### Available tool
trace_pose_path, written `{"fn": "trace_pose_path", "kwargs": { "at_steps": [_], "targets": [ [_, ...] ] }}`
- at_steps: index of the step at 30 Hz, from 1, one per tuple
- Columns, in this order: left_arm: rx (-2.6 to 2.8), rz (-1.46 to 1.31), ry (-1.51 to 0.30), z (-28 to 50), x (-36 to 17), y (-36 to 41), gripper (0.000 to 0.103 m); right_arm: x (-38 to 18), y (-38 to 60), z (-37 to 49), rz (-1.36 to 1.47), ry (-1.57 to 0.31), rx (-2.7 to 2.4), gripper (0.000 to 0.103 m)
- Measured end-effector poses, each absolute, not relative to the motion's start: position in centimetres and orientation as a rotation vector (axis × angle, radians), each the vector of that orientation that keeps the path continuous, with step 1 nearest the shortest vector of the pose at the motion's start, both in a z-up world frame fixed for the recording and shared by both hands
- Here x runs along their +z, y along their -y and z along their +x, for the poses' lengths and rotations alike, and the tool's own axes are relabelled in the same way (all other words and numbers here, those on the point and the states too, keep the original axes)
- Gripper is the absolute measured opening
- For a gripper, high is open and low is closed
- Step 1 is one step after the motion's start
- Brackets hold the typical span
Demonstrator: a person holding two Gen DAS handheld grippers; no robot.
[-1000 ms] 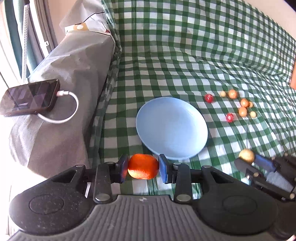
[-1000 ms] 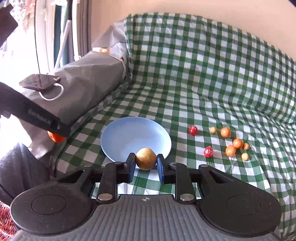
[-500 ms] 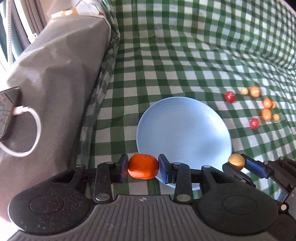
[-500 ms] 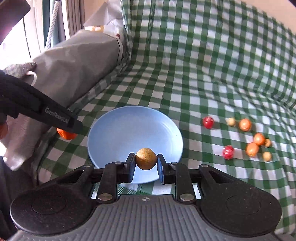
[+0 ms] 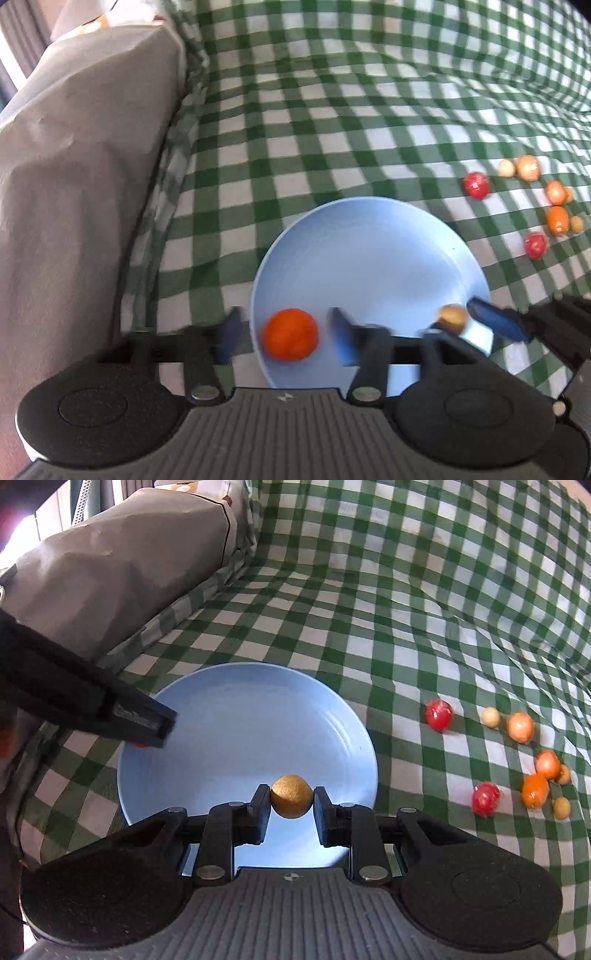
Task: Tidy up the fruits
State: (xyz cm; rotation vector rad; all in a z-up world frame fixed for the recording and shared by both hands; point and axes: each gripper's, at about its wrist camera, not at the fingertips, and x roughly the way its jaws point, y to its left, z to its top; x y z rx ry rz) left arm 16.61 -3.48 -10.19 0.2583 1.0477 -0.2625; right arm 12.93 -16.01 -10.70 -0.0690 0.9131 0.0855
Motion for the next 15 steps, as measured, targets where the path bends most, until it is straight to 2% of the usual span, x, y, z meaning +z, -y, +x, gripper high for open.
{"fn": "trace_pose_path", "kwargs": {
  "at_steps": [1,2,3,4,9,15],
  "targets": [
    [-0.261,0.248,-1.026,16.4,-9.6,3.3,0.093,-10.5,16.0,13.1,-0.073,-0.907,0.085,0.044],
    [-0.256,0.233,-0.993,16.0,-8.7,3.1,0.103,-10.3,16.1,13.1,-0.076,-0.901,0.085,0.053],
    [-0.256,0.218,-0.962,15.4,-7.8,2.8,0.102,-9.8,16.2,12.9,-0.077,-0.890,0.081,0.073],
    [-0.256,0.207,-0.934,14.6,-6.8,2.4,0.103,-9.2,16.3,12.5,-0.075,-0.875,0.070,0.084],
    [-0.233,0.201,-0.913,9.7,-3.7,-0.1,0.103,-6.0,17.0,8.3,-0.049,-0.859,0.090,0.095],
    [-0.146,0.200,-0.960,2.8,-2.6,-3.4,0.103,-2.8,16.3,0.7,0.005,-0.850,0.083,0.099]
  ]
}}
